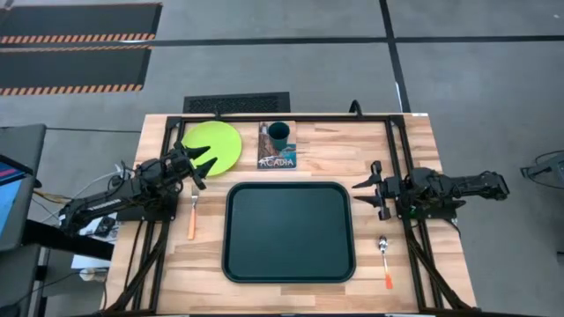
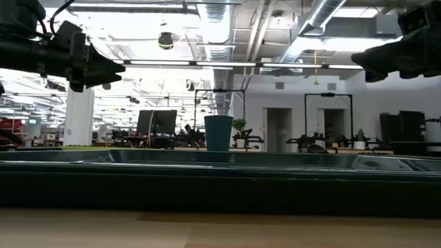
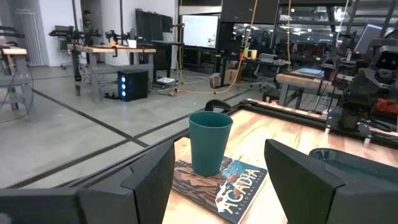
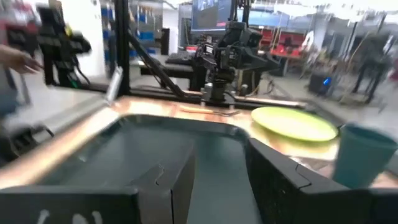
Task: Pick and place plate/cup/fork/spoon on tray
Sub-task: Put the orange fork on the left of the black tray
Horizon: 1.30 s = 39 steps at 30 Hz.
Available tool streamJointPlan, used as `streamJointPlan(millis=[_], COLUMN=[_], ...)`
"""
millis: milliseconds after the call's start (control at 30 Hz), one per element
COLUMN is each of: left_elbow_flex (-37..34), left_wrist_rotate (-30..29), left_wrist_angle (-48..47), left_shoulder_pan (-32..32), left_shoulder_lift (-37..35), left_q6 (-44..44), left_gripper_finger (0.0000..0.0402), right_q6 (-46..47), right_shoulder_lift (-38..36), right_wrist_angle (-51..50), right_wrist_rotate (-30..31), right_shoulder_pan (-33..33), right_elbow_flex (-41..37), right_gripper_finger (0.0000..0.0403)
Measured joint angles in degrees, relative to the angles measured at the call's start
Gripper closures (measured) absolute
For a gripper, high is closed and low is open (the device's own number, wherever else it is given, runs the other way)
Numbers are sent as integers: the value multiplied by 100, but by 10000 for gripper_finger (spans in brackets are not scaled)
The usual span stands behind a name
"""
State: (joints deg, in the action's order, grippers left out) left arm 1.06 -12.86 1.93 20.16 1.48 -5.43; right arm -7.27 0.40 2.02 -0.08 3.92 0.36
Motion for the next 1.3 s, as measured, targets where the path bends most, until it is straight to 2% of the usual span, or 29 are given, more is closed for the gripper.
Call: streamJointPlan(millis=[167,467,633,833,967,1167,1300], left_elbow_flex=[0,-4,-24,-24,-24,-22,-20], left_wrist_rotate=[2,0,-128,-300,-327,-1144,-1427], left_wrist_angle=[0,36,141,158,155,169,184], left_shoulder_pan=[0,0,-2,-2,-2,-2,-2], left_shoulder_lift=[0,0,13,17,17,20,24], left_q6=[4,-32,-941,-1763,-1910,-1828,-1809], left_gripper_finger=[164,164,164,164,164,164,164], right_q6=[-314,-330,-35,-48,32,742,1204], right_shoulder_lift=[-4,-4,-6,-6,-13,-8,-6], right_wrist_angle=[95,1550,2517,2777,2818,2858,2846], right_wrist_rotate=[0,0,2,4,2,0,0], right_shoulder_pan=[0,0,11,7,11,15,17], right_elbow_flex=[1,0,0,0,0,0,0], right_gripper_finger=[234,234,234,234,234,234,234])
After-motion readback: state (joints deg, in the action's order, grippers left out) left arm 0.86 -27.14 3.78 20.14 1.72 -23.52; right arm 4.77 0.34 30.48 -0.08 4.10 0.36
